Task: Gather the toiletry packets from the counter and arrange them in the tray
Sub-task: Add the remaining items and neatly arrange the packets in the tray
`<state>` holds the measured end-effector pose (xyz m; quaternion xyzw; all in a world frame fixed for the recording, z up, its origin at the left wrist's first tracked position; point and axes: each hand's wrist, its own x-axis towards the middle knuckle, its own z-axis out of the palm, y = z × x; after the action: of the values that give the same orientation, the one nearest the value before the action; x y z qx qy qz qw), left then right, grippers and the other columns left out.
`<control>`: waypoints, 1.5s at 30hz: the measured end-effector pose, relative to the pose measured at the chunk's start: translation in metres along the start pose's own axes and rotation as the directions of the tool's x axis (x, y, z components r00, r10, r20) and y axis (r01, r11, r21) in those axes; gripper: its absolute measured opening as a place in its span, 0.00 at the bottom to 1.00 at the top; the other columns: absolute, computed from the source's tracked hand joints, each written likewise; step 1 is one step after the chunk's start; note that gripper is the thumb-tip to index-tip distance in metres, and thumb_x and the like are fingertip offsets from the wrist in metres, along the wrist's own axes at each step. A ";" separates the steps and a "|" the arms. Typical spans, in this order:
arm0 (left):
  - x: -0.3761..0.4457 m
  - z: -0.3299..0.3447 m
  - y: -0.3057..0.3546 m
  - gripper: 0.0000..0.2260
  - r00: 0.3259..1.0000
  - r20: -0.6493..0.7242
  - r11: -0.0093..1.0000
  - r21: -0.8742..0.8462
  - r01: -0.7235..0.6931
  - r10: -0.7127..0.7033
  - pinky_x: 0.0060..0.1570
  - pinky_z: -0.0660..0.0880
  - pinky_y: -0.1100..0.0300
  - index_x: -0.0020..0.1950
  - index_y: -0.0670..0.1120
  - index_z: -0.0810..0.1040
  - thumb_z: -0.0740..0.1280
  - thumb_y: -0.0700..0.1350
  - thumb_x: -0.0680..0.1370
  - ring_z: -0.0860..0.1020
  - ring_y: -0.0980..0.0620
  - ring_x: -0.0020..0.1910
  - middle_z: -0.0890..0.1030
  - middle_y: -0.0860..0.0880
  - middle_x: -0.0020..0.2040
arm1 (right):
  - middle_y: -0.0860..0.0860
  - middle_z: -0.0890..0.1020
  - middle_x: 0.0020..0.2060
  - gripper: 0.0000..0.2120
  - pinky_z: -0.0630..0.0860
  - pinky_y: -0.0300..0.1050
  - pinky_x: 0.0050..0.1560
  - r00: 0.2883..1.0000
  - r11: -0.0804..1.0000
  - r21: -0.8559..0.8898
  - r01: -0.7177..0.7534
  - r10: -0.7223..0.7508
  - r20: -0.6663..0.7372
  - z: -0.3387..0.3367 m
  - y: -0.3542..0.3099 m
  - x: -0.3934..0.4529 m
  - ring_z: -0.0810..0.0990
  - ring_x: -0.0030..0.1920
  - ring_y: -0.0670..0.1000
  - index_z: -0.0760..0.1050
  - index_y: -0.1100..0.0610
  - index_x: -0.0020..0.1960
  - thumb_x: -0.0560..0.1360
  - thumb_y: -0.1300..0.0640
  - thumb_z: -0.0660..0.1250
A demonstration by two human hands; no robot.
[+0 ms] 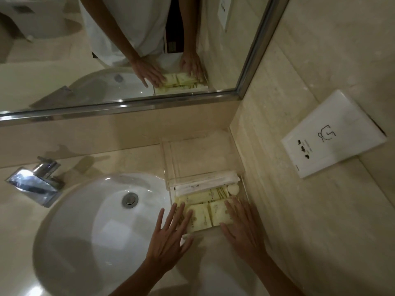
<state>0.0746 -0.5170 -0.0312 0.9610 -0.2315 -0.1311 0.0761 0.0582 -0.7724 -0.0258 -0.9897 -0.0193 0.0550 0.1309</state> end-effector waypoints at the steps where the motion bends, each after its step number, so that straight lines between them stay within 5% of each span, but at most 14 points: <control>1: -0.001 0.000 -0.001 0.32 1.000 0.009 1.000 0.015 -0.016 0.016 0.71 0.53 0.41 0.77 0.53 0.49 0.54 0.63 0.78 0.51 0.44 0.77 0.52 0.46 0.78 | 0.48 0.58 0.76 0.32 0.45 0.56 0.75 0.999 0.999 -0.025 0.038 -0.038 0.022 0.002 0.000 -0.003 0.53 0.76 0.52 0.55 0.46 0.76 0.75 0.35 0.55; 7: -0.001 -0.002 -0.005 0.35 0.988 0.084 0.986 0.097 -0.136 0.128 0.69 0.53 0.39 0.77 0.54 0.50 0.62 0.61 0.76 0.52 0.40 0.76 0.55 0.48 0.78 | 0.49 0.61 0.75 0.36 0.42 0.59 0.75 0.986 0.973 -0.172 0.151 -0.136 0.100 0.005 0.004 -0.009 0.56 0.75 0.53 0.56 0.46 0.76 0.71 0.39 0.62; 12: -0.001 -0.002 -0.004 0.39 0.967 0.118 0.958 0.153 -0.242 0.226 0.68 0.59 0.41 0.74 0.51 0.63 0.75 0.56 0.67 0.67 0.43 0.71 0.68 0.47 0.73 | 0.49 0.73 0.67 0.28 0.60 0.57 0.68 0.977 0.972 -0.144 0.187 -0.169 0.131 0.005 0.003 -0.010 0.65 0.70 0.51 0.66 0.49 0.70 0.71 0.46 0.61; 19: 0.006 -0.007 -0.003 0.32 0.957 0.129 0.943 0.177 -0.282 0.261 0.65 0.69 0.42 0.66 0.51 0.70 0.76 0.55 0.64 0.71 0.41 0.68 0.73 0.44 0.69 | 0.50 0.75 0.66 0.30 0.54 0.53 0.72 0.965 0.962 -0.139 0.236 -0.215 0.148 0.001 0.005 -0.005 0.66 0.69 0.51 0.68 0.50 0.69 0.68 0.46 0.70; 26: 0.011 -0.007 -0.012 0.29 0.959 0.114 0.939 0.202 -0.277 0.258 0.66 0.68 0.41 0.66 0.51 0.69 0.73 0.56 0.69 0.67 0.40 0.71 0.70 0.43 0.71 | 0.51 0.77 0.64 0.37 0.61 0.56 0.67 0.952 0.942 -0.173 0.288 -0.261 0.161 -0.006 0.000 0.007 0.66 0.68 0.52 0.71 0.52 0.67 0.62 0.44 0.78; 33: 0.016 -0.007 -0.016 0.25 0.949 0.071 0.925 0.213 -0.315 0.307 0.64 0.69 0.41 0.65 0.52 0.70 0.70 0.58 0.71 0.70 0.40 0.68 0.72 0.43 0.69 | 0.51 0.75 0.66 0.35 0.61 0.58 0.68 0.944 0.930 -0.206 0.306 -0.268 0.192 -0.005 0.003 0.009 0.66 0.69 0.52 0.68 0.51 0.69 0.66 0.41 0.72; 36: 0.018 -0.006 -0.018 0.24 0.942 0.057 0.918 0.213 -0.335 0.331 0.63 0.70 0.42 0.65 0.52 0.70 0.69 0.58 0.71 0.71 0.40 0.68 0.72 0.43 0.69 | 0.50 0.75 0.66 0.30 0.64 0.64 0.64 0.942 0.933 -0.215 0.289 -0.237 0.236 -0.005 0.003 0.011 0.66 0.69 0.52 0.67 0.51 0.70 0.71 0.40 0.61; 40: 0.022 -0.010 -0.019 0.26 0.928 0.064 0.903 0.214 -0.372 0.367 0.58 0.75 0.42 0.64 0.53 0.70 0.70 0.60 0.69 0.74 0.41 0.65 0.74 0.43 0.67 | 0.50 0.75 0.66 0.30 0.64 0.73 0.61 0.952 0.940 -0.231 0.252 -0.198 0.234 -0.002 0.005 0.011 0.66 0.69 0.52 0.69 0.51 0.69 0.71 0.39 0.59; 45: 0.022 -0.015 -0.018 0.27 0.937 0.057 0.914 0.205 -0.349 0.345 0.53 0.76 0.39 0.63 0.54 0.71 0.71 0.62 0.68 0.76 0.43 0.63 0.76 0.45 0.66 | 0.50 0.74 0.67 0.29 0.61 0.71 0.63 0.960 0.944 -0.214 0.252 -0.216 0.178 -0.002 0.005 0.008 0.65 0.70 0.51 0.66 0.50 0.70 0.72 0.39 0.55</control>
<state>0.1052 -0.5103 -0.0251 0.9058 -0.4118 -0.0995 -0.0069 0.0668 -0.7775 -0.0265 -0.9817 -0.1531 0.1119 0.0170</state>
